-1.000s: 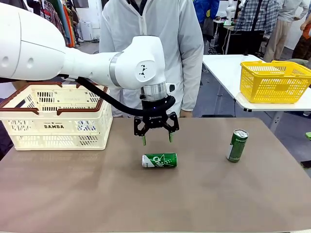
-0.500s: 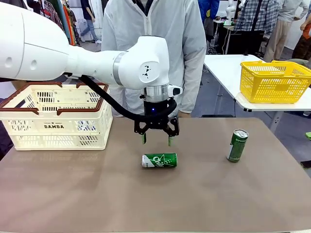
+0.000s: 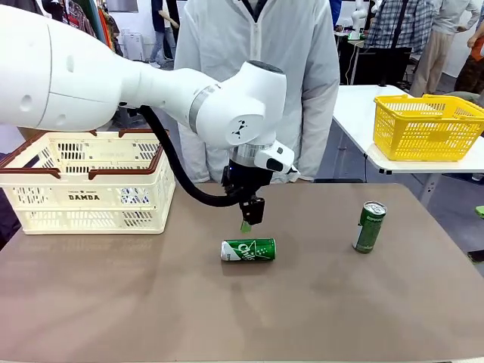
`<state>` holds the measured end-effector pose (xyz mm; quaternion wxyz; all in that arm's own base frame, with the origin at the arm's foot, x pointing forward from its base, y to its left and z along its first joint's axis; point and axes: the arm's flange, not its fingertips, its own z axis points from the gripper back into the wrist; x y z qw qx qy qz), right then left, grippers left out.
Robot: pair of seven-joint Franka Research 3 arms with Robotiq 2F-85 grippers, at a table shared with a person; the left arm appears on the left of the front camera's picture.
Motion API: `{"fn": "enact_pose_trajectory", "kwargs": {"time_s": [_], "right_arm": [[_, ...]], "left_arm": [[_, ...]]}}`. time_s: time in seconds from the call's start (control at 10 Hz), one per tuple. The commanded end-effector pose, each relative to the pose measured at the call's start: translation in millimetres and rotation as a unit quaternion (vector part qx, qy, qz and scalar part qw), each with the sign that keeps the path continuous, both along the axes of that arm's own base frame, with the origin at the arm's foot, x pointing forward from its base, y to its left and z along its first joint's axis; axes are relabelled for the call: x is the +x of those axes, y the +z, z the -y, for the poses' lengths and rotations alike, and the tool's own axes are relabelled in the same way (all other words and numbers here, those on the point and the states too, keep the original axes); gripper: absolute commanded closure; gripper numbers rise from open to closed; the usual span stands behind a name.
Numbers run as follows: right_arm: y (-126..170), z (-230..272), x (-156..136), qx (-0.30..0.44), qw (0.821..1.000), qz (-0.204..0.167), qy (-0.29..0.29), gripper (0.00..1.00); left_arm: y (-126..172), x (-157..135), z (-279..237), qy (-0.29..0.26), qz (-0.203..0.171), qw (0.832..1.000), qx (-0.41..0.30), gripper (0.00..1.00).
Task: Place the drinks into the Shopping basket.
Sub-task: Pick up one drink and place it into the Shopping basket.
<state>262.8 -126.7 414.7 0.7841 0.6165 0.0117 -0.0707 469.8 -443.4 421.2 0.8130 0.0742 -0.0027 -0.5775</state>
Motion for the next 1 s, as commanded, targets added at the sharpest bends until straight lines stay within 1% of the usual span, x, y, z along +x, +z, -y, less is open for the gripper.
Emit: {"fn": "enact_pose_trajectory", "kwargs": {"time_s": [0.0,0.1,0.2,0.3,0.4,0.5,0.6,0.8,0.9], "right_arm": [[7,-1,3,0.009,1.0,-0.002,-0.007,0.0],[7,-1,3,0.009,1.0,-0.002,-0.007,0.0],[7,-1,3,0.009,1.0,-0.002,-0.007,0.0],[7,-1,3,0.009,1.0,-0.002,-0.007,0.0],[7,-1,3,0.009,1.0,-0.002,-0.007,0.0],[7,-1,3,0.009,1.0,-0.002,-0.007,0.0],[7,-1,3,0.009,1.0,-0.002,-0.007,0.0],[7,-1,3,0.009,1.0,-0.002,-0.007,0.0],[7,-1,3,0.009,1.0,-0.002,-0.007,0.0]], "left_arm": [[-7,-7,-23,-0.354,0.057,0.925,-0.126,0.0],[-12,-5,-25,-0.396,0.042,0.905,-0.151,0.0],[-14,-4,-27,-0.425,0.027,0.889,-0.169,0.0],[-17,-4,-30,-0.422,0.006,0.889,-0.181,0.0],[-19,-3,-32,-0.397,-0.017,0.899,-0.185,0.0],[-21,-1,-32,-0.345,-0.052,0.919,-0.184,0.0],[-21,1,-32,-0.321,-0.077,0.925,-0.188,0.0],[-23,1,-30,-0.257,-0.093,0.944,-0.187,0.0],[-23,0,-30,-0.246,-0.09,0.947,-0.187,0.0]]}}
